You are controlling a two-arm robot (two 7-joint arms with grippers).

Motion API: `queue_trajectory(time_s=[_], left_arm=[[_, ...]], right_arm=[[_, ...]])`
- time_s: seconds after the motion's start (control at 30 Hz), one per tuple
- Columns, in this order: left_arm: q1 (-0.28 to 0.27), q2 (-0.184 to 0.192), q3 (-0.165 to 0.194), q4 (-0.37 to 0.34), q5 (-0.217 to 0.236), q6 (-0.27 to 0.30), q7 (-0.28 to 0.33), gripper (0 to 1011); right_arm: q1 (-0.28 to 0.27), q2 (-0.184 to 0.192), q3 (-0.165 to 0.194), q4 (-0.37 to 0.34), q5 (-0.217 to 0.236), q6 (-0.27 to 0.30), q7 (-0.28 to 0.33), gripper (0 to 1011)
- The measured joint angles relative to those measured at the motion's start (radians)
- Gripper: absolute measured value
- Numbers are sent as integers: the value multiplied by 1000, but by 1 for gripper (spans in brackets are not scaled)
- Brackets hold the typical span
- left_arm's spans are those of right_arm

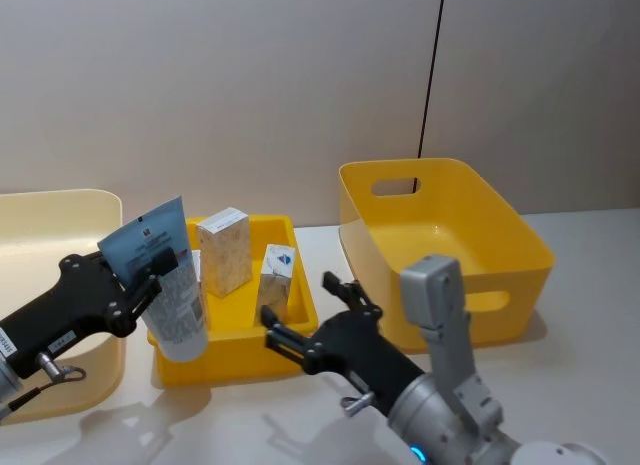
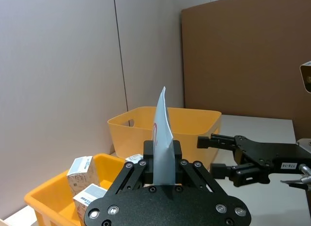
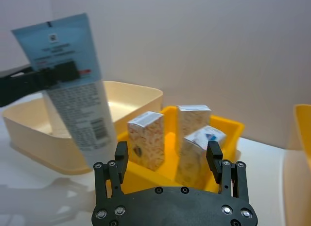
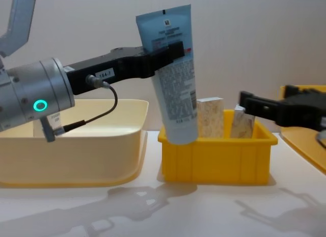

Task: Bimanual collaborative sorting of washing and personal care products

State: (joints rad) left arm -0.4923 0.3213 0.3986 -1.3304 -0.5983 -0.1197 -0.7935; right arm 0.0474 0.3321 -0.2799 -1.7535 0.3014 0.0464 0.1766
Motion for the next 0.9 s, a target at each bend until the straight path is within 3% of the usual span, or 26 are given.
queue_trajectory(time_s=[0.5, 0.9], left_arm=[[-2, -1, 4, 2, 2, -2, -2, 203], [-2, -1, 5, 2, 2, -2, -2, 203]], right_arm=[[124, -46, -106, 76, -22, 22, 112, 1001], [180, -76, -149, 121, -70, 43, 125, 1001]])
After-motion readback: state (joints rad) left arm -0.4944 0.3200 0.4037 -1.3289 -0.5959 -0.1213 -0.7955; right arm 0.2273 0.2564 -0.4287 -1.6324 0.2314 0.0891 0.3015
